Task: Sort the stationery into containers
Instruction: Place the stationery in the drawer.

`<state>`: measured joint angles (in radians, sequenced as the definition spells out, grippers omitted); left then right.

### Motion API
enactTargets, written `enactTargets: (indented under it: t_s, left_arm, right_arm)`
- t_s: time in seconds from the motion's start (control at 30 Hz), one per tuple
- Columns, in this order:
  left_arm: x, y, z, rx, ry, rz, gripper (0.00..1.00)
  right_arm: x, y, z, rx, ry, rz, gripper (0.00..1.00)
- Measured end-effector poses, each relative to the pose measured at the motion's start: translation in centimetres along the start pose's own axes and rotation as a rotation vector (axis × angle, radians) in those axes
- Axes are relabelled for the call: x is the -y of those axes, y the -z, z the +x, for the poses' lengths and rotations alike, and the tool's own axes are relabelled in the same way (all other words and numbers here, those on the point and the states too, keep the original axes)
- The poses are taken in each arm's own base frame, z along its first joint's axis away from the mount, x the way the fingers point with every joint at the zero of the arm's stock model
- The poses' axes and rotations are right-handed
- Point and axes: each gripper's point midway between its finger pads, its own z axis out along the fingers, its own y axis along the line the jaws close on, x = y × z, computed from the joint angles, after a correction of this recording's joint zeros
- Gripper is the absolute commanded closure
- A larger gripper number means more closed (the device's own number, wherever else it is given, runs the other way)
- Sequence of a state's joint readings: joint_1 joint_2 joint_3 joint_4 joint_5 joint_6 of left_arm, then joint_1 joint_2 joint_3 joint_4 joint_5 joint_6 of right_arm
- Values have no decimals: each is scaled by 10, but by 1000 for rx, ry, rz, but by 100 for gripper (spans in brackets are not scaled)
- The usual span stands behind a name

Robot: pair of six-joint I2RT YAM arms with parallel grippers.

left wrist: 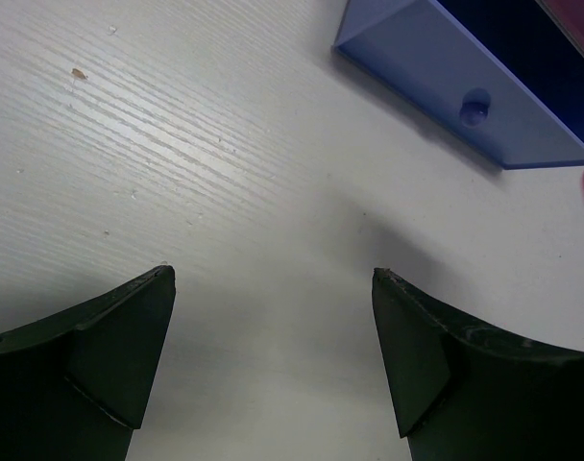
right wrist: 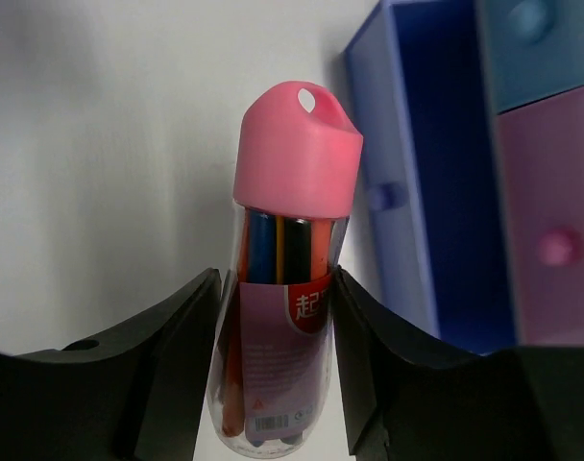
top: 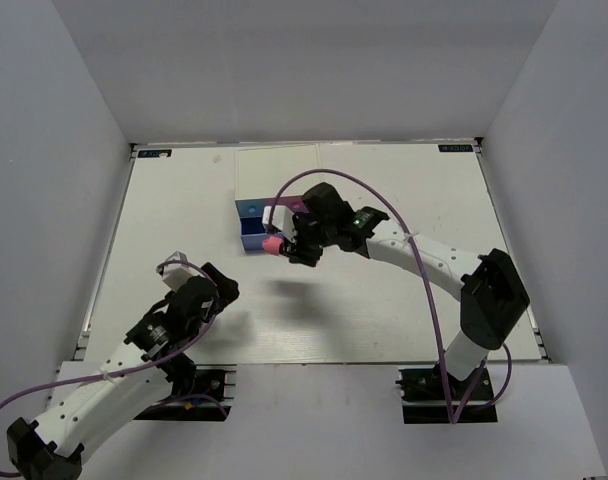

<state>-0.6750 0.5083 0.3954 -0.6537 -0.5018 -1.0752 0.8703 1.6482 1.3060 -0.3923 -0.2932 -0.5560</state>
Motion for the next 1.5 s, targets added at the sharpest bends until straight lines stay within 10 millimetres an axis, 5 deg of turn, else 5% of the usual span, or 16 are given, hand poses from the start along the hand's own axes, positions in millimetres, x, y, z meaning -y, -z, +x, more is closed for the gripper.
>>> enactTargets:
  t_s: [0.2, 0.4, 0.97, 1.5]
  left_arm:
    - [-2, -1, 2, -2, -2, -4, 6]
    - [-1, -1, 2, -1, -1, -2, 6]
    - [0, 0, 0, 7, 12, 12, 6]
    - [-3, -2, 3, 4, 11, 8, 6]
  right_arm:
    - [43, -5, -21, -11, 141, 109, 100]
    - [79, -27, -13, -97, 300, 169, 100]
    - [100, -47, -2, -160, 497, 167, 100]
    - [114, -60, 1, -196, 443, 209, 61]
